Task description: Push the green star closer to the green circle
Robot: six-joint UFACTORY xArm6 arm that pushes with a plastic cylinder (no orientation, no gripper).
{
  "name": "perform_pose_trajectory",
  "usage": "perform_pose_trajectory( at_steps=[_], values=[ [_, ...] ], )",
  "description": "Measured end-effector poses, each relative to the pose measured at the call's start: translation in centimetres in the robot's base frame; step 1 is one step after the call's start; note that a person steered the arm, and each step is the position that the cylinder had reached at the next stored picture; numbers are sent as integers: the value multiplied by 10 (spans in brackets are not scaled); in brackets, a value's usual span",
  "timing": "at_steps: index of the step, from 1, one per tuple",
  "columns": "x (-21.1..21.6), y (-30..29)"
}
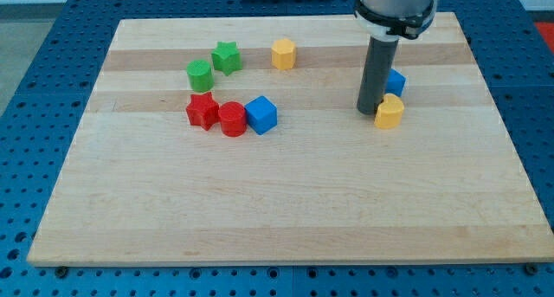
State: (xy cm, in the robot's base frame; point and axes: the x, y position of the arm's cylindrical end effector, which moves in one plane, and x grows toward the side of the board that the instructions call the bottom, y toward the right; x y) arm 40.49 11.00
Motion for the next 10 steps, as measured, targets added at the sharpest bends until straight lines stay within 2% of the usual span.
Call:
perform_pose_trajectory(
  at_steps=[2,3,4,8,10],
  values=[
    [-36,-113],
    [-60,-146],
    [-96,-154],
    [-121,-154],
    [-121,-90]
  ],
)
